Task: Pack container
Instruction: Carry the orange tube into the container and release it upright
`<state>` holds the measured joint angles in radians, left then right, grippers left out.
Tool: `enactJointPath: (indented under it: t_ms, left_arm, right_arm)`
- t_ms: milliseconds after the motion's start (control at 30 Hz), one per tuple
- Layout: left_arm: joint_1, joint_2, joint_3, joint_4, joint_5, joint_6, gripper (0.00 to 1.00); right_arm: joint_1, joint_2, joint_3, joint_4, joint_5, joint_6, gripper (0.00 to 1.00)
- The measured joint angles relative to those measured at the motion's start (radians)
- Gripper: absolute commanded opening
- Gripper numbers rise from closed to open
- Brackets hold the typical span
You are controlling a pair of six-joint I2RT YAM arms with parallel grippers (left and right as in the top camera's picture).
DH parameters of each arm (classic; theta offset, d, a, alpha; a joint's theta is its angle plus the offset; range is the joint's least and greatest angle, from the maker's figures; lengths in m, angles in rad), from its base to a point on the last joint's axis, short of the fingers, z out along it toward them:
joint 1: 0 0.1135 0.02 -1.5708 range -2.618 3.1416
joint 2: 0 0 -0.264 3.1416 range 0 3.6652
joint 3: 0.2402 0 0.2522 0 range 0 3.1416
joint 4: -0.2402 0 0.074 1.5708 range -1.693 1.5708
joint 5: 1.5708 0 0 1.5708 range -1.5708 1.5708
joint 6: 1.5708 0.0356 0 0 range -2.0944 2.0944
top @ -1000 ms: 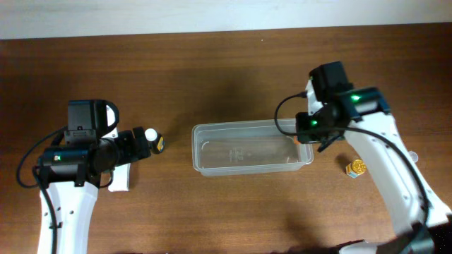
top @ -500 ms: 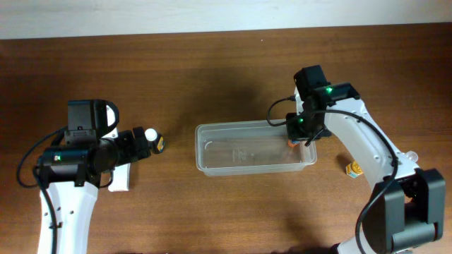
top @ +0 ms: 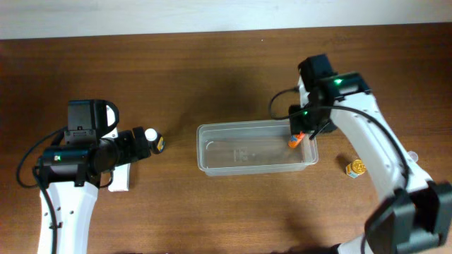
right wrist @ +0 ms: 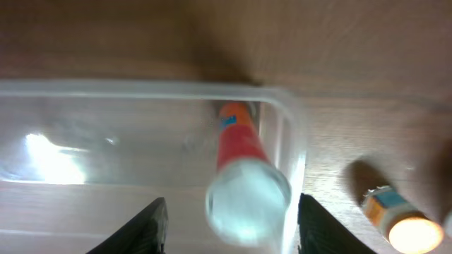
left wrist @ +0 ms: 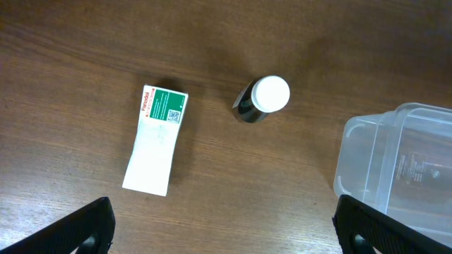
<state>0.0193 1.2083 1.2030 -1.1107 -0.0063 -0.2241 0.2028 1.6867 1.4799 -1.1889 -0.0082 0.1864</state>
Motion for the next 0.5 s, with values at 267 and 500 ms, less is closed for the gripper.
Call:
enactJointPath:
  t_ms: [267,500]
  left_arm:
    - [0.0,0.0,0.0,0.0,0.0,0.0,0.99]
    - [0.0,0.0,0.0,0.0,0.0,0.0,0.99]
  right_arm:
    - [-0.164,-0.188,0.162,-0.096,0.039,0.081,0.73]
    - [-0.585,-0.269,0.163,-0.199,0.06,0.124,0.79]
